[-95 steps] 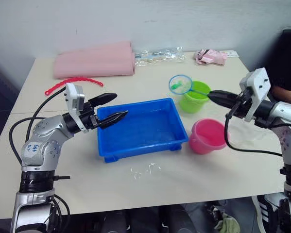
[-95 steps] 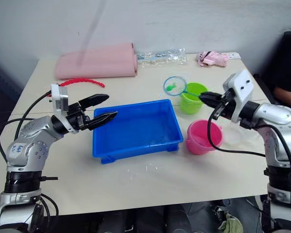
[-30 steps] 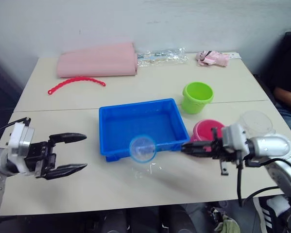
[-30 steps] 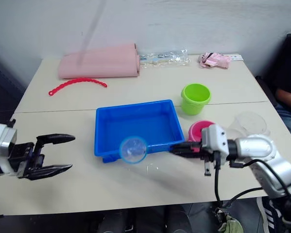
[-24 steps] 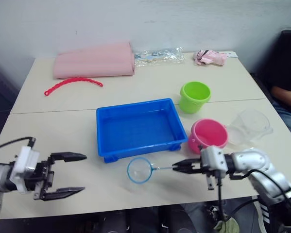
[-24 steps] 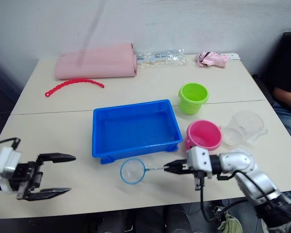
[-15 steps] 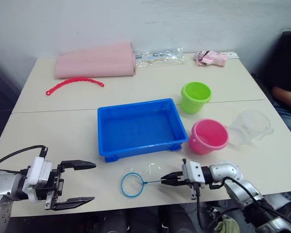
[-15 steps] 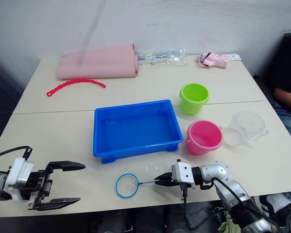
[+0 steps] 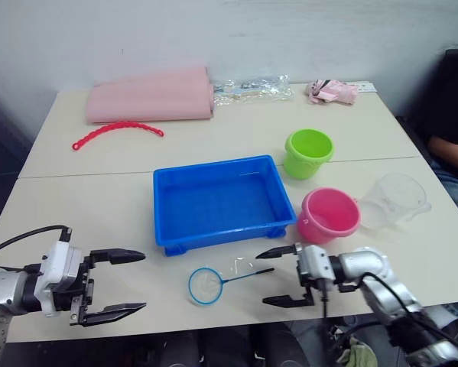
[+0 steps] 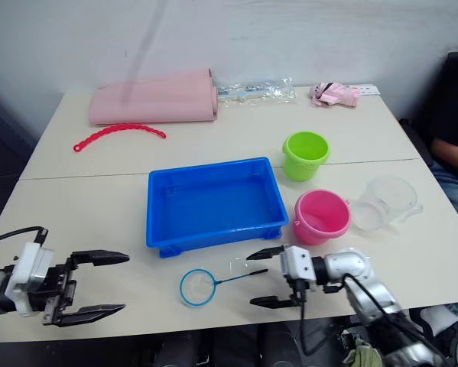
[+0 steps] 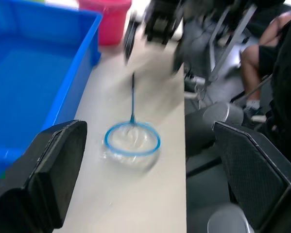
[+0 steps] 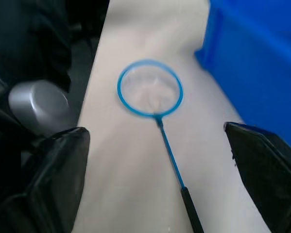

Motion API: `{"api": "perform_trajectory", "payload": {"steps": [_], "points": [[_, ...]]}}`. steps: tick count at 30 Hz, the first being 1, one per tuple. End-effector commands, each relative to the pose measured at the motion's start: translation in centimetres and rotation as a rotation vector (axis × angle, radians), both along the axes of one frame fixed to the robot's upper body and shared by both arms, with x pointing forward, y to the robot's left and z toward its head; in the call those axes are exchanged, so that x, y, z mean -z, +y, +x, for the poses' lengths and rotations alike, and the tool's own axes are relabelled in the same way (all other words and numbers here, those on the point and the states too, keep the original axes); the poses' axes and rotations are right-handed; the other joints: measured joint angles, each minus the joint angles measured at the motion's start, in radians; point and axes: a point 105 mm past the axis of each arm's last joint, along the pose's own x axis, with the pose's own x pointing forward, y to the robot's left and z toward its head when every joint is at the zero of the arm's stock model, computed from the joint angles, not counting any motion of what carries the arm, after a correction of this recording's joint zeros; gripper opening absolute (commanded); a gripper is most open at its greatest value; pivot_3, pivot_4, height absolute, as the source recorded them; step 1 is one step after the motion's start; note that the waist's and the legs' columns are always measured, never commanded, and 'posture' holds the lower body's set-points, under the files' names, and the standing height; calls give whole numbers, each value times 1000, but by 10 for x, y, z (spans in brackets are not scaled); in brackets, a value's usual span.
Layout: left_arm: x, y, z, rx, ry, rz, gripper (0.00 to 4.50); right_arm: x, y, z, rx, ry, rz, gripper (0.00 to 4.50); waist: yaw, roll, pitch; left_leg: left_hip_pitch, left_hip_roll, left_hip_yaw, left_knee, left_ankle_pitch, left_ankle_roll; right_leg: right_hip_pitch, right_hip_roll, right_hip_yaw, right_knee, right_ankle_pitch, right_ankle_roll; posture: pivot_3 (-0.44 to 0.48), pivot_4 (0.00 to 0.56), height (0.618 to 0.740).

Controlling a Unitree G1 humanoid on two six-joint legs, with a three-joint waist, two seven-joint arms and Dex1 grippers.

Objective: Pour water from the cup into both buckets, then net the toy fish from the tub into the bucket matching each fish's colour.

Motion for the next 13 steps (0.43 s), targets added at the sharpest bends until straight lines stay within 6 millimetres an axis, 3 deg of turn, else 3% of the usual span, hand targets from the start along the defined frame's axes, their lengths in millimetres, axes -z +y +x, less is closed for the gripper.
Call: {"api": "perform_trajectory", "payload": {"steps": [1,6,13], "points": [[-2,14,1,-82,-38,37,4500,-29,-8,-15,-32,-13,31,4424,-2,0,0,0,0,0,0,0,0,0,0,0,0,0,0,0,150,740],[13,57,-5,-320,-67,85,4500,-68,-64,-13,191,-85,-5,4424,-1,0,0,0,1,0,0,-2,1,0,0,0,0,0,-1,0,150,740],[31,82,-1,-460,-151,170,4500,-69,-135,-3,409,-173,-105,4424,4,-5,-3,1,1,0,0,-2,2,1,1,-1,-2,0,-1,0,150,740]]}}
